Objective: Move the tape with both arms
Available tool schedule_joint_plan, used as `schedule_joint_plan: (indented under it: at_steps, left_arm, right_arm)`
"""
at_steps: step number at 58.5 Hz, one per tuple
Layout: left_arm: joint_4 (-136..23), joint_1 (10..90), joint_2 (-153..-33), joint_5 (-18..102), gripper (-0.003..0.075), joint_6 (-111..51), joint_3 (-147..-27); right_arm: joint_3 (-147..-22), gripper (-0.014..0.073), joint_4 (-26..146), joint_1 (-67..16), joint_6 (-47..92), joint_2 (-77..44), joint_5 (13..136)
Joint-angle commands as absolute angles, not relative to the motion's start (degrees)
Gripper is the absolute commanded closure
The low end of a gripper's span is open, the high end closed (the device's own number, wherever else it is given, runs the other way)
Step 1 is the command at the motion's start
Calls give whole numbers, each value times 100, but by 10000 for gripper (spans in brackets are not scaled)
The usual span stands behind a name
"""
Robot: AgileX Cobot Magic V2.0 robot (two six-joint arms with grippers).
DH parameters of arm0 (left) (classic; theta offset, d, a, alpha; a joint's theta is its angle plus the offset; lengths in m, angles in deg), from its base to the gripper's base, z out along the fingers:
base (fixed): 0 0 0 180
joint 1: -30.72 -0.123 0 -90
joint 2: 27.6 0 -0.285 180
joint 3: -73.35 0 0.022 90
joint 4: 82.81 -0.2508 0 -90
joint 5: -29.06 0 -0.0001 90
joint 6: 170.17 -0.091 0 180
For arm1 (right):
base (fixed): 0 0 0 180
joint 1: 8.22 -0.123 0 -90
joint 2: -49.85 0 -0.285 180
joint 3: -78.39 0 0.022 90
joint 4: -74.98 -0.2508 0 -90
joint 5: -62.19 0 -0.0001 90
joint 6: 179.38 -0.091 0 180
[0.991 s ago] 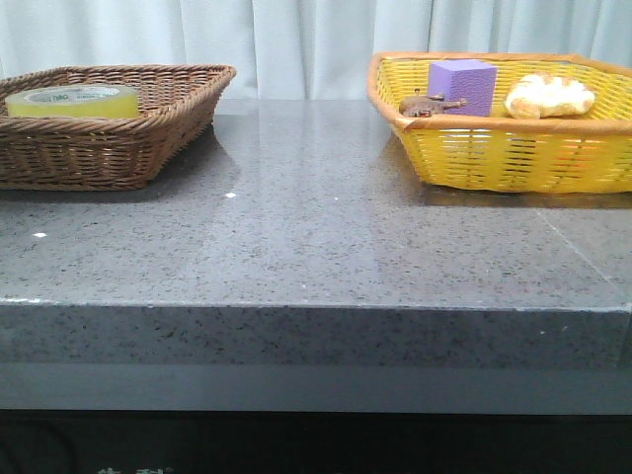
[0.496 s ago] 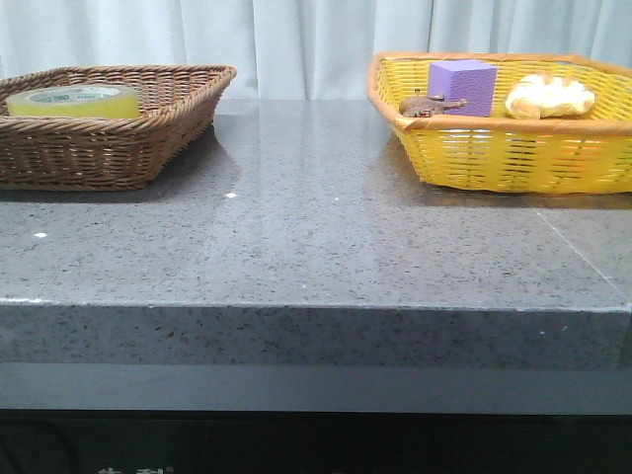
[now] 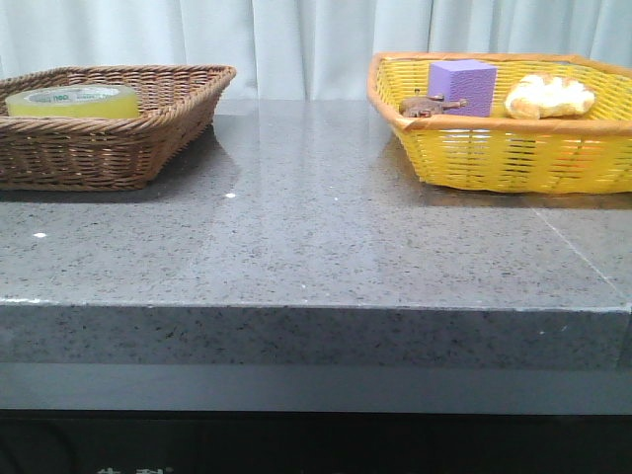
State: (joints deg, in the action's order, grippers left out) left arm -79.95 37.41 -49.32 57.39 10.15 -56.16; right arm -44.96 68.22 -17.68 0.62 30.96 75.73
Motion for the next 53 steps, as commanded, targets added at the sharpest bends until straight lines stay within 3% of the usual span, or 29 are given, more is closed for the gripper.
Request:
schedule_joint_plan:
  at_steps: [1, 25, 53]
  left_arm:
    - [-7941, 3744, -4996, 5288, 740, 1086, -5767]
    - [-7941, 3729, -4859, 5245, 740, 1086, -5604]
    - [-7941, 3718, -3407, 4868, 740, 1086, -3802]
  right_arm:
    - [-4637, 671, 6844, -1749, 62, 3047, 7081]
    - [-4637, 671, 6844, -1749, 62, 3047, 7081]
    - [-4637, 671, 6844, -1749, 62, 3047, 7092]
